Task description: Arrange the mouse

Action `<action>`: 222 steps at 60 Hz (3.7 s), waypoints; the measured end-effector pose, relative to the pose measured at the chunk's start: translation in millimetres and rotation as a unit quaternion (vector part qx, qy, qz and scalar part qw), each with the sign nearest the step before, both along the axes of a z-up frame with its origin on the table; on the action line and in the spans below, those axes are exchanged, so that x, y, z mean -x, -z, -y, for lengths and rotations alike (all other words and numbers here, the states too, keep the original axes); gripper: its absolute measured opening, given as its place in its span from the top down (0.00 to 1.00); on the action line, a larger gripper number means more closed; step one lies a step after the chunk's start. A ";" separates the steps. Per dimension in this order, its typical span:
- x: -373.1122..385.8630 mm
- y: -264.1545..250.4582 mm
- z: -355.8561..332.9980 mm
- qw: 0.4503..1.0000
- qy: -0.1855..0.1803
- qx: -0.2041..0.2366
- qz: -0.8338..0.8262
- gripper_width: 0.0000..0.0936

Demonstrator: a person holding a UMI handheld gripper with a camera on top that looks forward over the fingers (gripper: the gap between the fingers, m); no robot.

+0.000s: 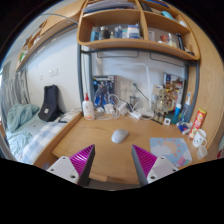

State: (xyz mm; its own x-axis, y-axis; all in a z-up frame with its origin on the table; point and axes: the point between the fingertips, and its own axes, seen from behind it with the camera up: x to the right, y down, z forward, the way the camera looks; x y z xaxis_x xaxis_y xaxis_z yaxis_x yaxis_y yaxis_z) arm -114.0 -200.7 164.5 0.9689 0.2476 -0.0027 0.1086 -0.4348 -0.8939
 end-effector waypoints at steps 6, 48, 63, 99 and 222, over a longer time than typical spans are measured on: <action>-41.0 50.0 -11.6 0.999 0.031 0.037 0.016 0.24; 17.6 169.1 -209.5 0.987 0.056 0.150 0.026 0.22; 36.0 179.9 -253.0 0.982 0.079 0.167 0.029 0.24; 49.7 181.9 -264.6 0.985 0.058 0.159 0.042 0.64; -312.2 -40.9 -161.0 0.989 0.099 0.107 0.016 0.31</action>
